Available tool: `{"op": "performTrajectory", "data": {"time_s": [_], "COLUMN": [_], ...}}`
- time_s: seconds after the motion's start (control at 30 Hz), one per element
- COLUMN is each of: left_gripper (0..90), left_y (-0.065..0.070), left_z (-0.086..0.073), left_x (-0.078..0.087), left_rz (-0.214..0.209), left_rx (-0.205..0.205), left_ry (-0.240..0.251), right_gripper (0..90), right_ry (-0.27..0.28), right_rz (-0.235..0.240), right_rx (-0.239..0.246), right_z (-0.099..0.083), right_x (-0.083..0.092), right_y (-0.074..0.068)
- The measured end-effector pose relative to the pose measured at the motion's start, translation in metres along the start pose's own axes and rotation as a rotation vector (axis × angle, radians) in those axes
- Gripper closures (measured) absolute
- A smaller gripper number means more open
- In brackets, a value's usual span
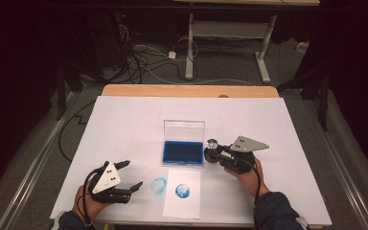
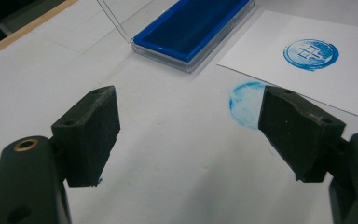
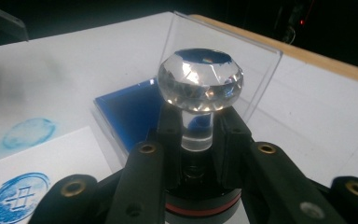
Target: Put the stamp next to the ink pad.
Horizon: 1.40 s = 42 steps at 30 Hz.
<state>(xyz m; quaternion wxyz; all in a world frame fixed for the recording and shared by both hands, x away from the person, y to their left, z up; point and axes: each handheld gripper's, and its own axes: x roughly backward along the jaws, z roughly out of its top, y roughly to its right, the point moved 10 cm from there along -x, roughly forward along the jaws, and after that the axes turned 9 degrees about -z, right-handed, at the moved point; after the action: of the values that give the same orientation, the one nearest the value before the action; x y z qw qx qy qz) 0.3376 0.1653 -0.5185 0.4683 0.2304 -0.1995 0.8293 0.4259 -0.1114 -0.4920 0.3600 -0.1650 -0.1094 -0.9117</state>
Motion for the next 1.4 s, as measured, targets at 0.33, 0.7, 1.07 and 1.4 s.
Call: {"op": "performTrajectory", "data": {"time_s": [0.33,0.7,1.07,1.4], "left_gripper": [19.6,19.7,19.7,19.6], "left_y": [0.000,0.000,0.000,0.000], "left_z": [0.000,0.000,0.001,0.002], "left_x": [-0.001,0.000,0.001,0.000], "left_rz": [-0.001,0.000,0.004,0.003], "left_rx": [0.000,-0.004,-0.006,-0.006], "left_ry": [-0.003,-0.001,0.002,0.003], "right_gripper": [75.0,74.2,56.9,36.5], "right_ry": [-0.088,-0.155,-0.169,-0.147], "right_rz": [-0.017,-0.026,-0.040,-0.064], "right_rx": [0.019,0.008,-0.012,0.018], "right_z": [-0.014,-0.026,-0.028,-0.021], "right_x": [-0.018,-0.026,-0.022,-0.017], "right_y": [0.004,0.007,0.012,0.010]}}
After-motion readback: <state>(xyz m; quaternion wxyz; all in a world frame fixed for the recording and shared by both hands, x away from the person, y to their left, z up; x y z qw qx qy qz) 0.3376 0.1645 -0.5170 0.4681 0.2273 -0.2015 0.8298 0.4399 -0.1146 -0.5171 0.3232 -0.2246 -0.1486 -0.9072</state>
